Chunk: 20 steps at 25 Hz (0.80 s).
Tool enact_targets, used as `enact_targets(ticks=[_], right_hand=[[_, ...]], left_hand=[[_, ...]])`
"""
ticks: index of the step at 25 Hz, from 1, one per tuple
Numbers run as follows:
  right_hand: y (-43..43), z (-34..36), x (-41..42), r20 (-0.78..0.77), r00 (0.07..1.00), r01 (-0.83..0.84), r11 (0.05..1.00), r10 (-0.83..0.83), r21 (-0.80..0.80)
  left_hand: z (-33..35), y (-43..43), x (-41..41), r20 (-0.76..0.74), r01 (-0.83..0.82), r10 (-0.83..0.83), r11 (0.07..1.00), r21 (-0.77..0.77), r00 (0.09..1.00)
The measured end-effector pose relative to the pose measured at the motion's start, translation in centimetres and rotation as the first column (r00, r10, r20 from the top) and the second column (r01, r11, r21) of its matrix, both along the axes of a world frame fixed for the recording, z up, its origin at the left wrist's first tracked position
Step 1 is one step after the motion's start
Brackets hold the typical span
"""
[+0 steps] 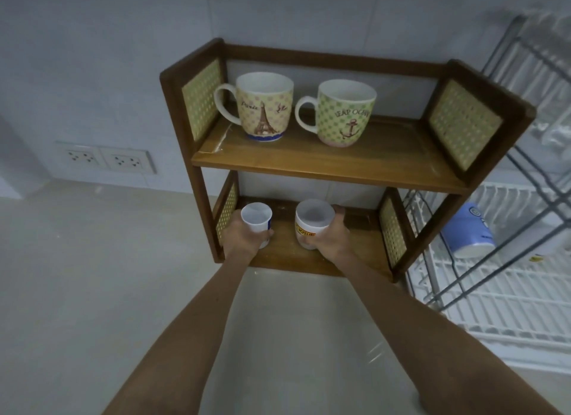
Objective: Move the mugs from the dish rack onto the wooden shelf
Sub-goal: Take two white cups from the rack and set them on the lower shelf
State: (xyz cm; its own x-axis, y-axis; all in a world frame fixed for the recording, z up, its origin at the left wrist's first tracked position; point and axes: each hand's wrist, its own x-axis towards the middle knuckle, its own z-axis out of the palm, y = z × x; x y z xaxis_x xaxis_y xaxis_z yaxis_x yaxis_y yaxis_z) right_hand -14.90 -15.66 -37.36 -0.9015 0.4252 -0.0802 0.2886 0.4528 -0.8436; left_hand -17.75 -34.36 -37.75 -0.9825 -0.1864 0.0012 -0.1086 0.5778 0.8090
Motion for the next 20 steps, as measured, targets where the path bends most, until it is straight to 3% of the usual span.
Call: enact_targets(ticks=[6, 9, 12, 16, 20], right_hand=[[0.4, 0.2, 1.8, 0.084, 0.996, -0.024, 0.998, 0.029, -0.063], [0.2, 1.5, 6.1, 0.037, 0.996, -0.084, 0.992, 0.081, 0.090], [1.3, 3.1, 12.7, -0.117, 0.974, -0.166, 0.961, 0.196, 0.221], [6.0, 5.5, 22.3, -0.479, 0.863, -0.041, 0.967, 0.161, 0.251], [13.2, 6.4, 27.8, -0.507, 0.862, 0.160, 0.962, -0.027, 0.220]], left_hand=[[1.1, 0.6, 1.8, -0.008, 0.006, -0.005, 0.997, 0.077, 1.000], [1.1, 1.8, 6.6, -0.083, 0.056, -0.049, 0.995, 0.084, 0.995], [1.0, 3.5, 12.3, -0.224, 0.240, -0.253, 0.967, -0.080, 0.941], [3.1, 6.8, 18.2, -0.427, 0.493, -0.576, 0.818, -0.296, 0.697], [5.4, 12.7, 22.1, -0.553, 0.640, -0.740, 0.644, -0.419, 0.382]])
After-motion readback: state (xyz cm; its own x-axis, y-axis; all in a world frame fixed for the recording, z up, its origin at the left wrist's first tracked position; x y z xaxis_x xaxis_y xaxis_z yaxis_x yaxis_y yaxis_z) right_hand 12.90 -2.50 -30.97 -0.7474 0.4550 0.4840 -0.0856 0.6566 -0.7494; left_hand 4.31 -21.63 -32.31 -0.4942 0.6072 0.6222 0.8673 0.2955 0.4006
